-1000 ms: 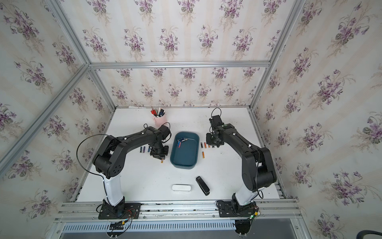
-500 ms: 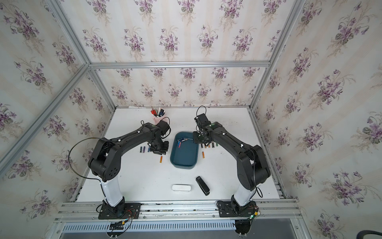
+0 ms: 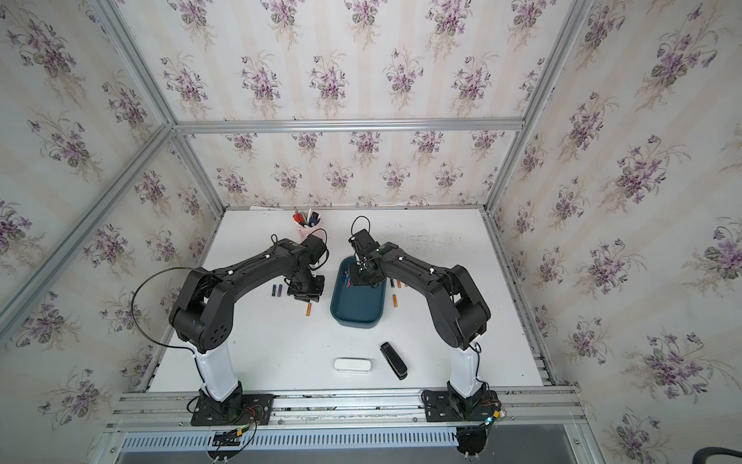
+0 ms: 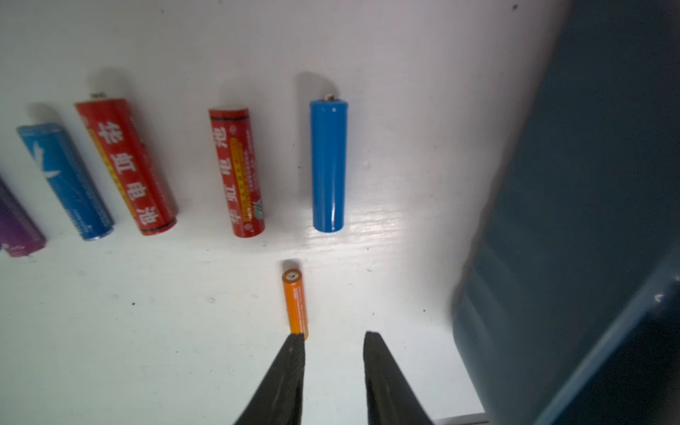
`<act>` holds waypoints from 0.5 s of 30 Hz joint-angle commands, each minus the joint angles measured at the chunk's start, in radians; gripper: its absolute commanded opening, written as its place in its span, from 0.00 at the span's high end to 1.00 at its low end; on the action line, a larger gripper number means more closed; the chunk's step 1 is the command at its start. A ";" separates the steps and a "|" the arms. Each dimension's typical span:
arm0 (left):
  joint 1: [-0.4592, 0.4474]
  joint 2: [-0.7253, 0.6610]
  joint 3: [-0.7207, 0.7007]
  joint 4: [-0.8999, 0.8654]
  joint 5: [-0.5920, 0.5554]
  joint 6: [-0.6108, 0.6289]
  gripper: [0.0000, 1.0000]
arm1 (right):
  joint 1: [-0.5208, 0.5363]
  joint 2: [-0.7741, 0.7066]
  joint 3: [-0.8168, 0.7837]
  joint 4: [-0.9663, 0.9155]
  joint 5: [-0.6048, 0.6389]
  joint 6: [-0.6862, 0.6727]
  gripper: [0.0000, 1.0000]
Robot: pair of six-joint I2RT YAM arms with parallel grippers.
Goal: Take the batteries out of the storage box
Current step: Adjust the battery at the center of the board.
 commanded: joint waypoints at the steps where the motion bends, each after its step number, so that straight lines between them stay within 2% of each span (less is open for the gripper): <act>1: 0.017 -0.015 -0.024 -0.025 -0.050 0.035 0.63 | 0.000 0.005 0.004 0.016 -0.006 0.010 0.69; 7: 0.060 -0.024 -0.091 0.019 -0.034 0.056 0.63 | 0.003 0.004 0.001 0.008 -0.002 0.004 0.69; 15: 0.065 -0.039 -0.149 0.103 0.038 0.038 0.63 | 0.002 -0.004 0.007 -0.013 0.014 -0.010 0.69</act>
